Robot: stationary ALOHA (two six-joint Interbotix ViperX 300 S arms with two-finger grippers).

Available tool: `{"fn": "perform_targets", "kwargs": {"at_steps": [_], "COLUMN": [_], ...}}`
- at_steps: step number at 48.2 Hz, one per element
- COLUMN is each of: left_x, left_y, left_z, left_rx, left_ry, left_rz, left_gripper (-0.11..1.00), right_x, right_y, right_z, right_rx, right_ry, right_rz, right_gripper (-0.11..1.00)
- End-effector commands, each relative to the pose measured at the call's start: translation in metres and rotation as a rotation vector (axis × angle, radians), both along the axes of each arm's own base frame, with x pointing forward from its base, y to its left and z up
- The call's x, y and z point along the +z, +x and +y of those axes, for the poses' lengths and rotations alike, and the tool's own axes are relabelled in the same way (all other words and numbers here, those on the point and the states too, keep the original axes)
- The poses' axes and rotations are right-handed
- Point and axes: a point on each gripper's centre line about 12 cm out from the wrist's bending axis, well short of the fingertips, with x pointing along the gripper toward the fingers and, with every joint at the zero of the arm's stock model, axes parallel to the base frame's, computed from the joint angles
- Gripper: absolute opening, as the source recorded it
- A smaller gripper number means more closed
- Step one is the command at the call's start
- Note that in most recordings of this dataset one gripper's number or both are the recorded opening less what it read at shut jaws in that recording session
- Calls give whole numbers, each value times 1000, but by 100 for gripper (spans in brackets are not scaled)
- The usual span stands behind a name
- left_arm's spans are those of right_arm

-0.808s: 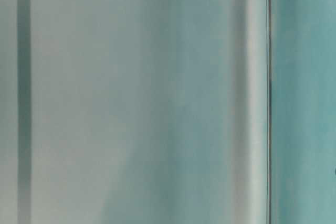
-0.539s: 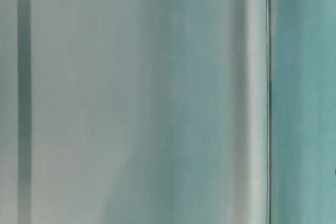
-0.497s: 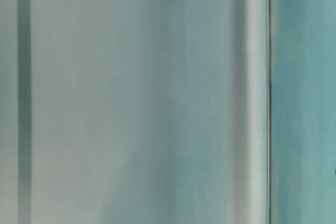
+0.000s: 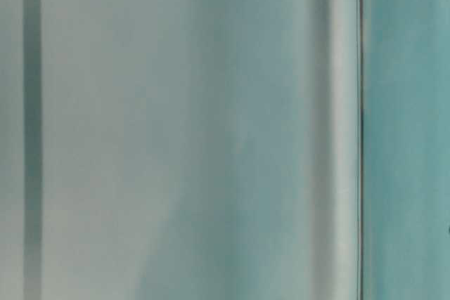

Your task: Insert the USB cable into the female connector supported by the left arm.

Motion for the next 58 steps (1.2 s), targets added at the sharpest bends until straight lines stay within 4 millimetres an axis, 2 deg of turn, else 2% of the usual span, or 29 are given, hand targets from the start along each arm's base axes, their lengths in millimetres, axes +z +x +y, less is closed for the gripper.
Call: {"fn": "perform_targets", "kwargs": {"at_steps": [1,7,11,15,20,21,22,24,34,51,58], "left_x": [-9,-21,-28,-35,-42,-43,-44,-47,-57,-77,-82], "left_y": [0,7,12,16,19,19,19,19,21,21,23], "left_z": [-4,-12,-16,-18,-18,-18,-19,-19,-19,-18,-18], "left_rx": [-14,-65,-89,-107,-117,-116,-120,-120,-115,-112,-112], "left_ry": [-18,19,49,72,91,92,94,96,93,95,96], "left_rz": [5,64,97,127,157,160,161,166,137,131,123], "left_gripper": [1,12,28,52,82,84,85,83,78,78,78], "right_x": [-6,-22,-32,-41,-48,-50,-53,-57,-83,-119,-123], "right_y": [6,16,22,26,27,27,26,25,22,27,31], "right_z": [0,0,0,0,0,0,0,0,0,-3,-3], "right_rx": [-5,-19,-21,-19,-18,-17,-17,-17,-19,-34,-35], "right_ry": [17,58,62,60,58,58,58,58,63,68,70], "right_rz": [17,97,136,158,144,136,135,130,158,214,217], "right_gripper": [0,0,6,24,54,58,63,66,57,58,57]}}
